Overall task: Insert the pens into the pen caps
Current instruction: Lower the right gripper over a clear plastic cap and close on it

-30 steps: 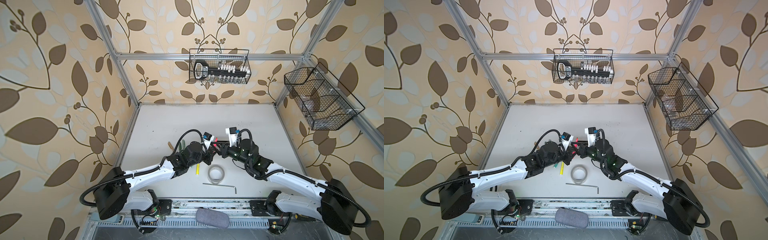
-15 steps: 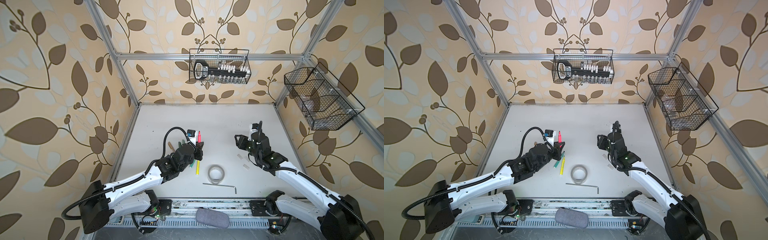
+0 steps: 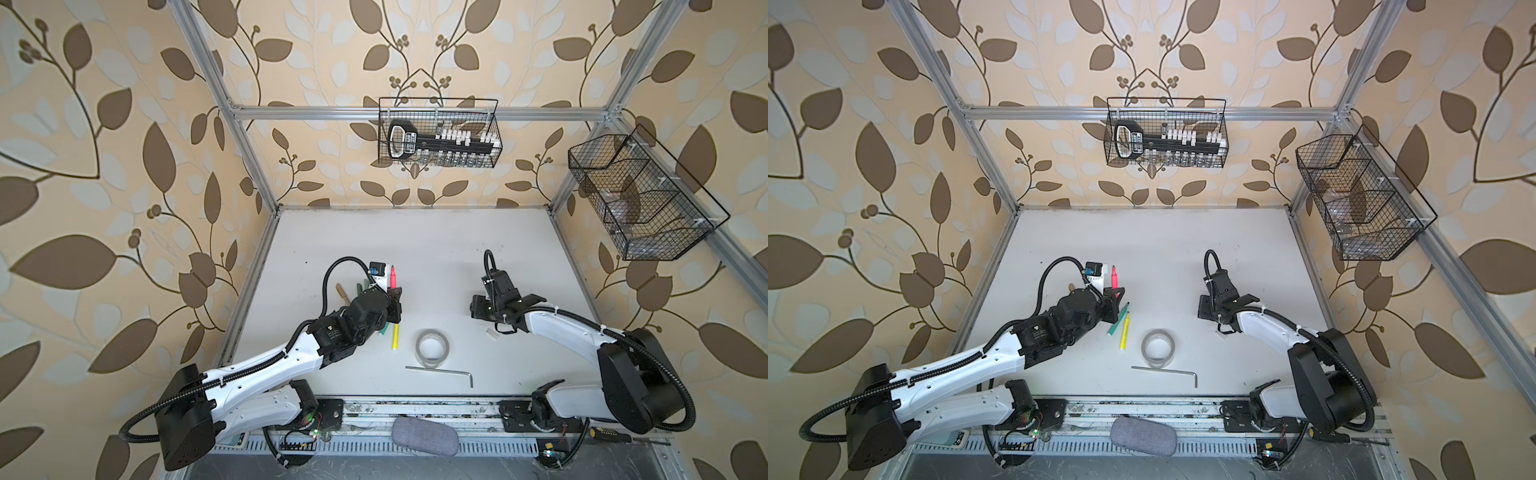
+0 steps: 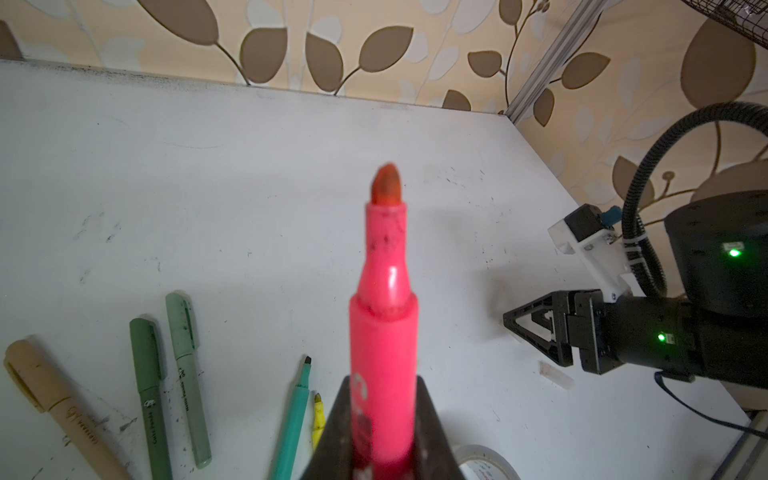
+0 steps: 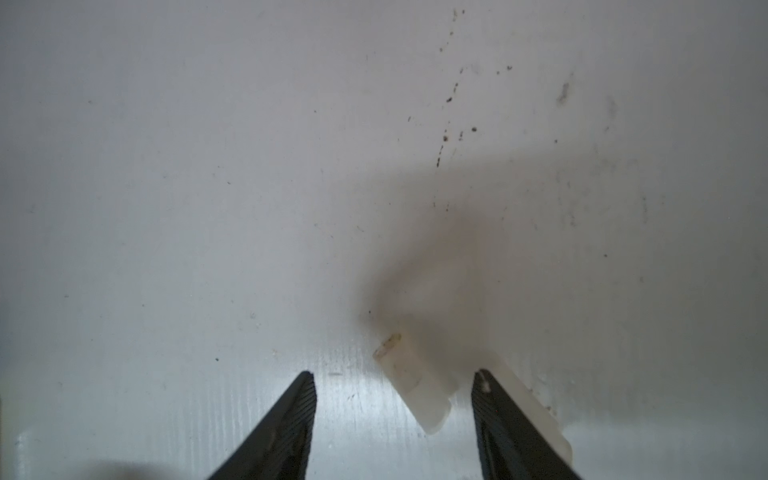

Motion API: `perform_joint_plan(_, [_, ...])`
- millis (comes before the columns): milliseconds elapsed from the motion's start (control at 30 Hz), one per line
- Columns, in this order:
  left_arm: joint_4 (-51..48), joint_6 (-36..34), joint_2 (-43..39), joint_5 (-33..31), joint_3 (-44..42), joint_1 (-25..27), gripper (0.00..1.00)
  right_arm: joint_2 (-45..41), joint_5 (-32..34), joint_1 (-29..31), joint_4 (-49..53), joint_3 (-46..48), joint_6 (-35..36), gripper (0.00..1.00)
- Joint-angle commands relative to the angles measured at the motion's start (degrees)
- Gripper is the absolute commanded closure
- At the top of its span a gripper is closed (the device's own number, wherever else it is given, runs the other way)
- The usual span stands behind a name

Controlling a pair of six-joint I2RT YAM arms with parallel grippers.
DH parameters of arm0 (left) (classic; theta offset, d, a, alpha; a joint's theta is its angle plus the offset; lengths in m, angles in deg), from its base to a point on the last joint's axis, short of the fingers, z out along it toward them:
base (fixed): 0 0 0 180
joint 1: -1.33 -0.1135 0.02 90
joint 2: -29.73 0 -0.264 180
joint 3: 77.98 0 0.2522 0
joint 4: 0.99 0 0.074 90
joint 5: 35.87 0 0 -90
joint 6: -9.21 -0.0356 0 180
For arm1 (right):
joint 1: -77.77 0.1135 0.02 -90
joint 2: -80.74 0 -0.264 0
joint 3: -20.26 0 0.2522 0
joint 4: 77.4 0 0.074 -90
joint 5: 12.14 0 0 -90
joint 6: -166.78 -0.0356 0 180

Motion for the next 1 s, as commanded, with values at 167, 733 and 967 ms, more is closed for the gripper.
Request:
perform_joint_plan(167, [0.12,0.41,-0.01,-2.01,3.33,-0.16,1.00,1.21,0.66,2.33,1.45,-1.30,0.06,0.38])
perform_joint_plan(733, [0.30,0.40,0.96,-1.73,3.68,-0.16,1.00,5.72,0.20,4.52,1.10,-3.01,-0.39,0.39])
perform_joint_plan(967, [0.30,0.08,0.96,-2.27,3.69,-0.16,1.00,6.41,1.19,8.15,0.74,-3.90,-1.04,0.41])
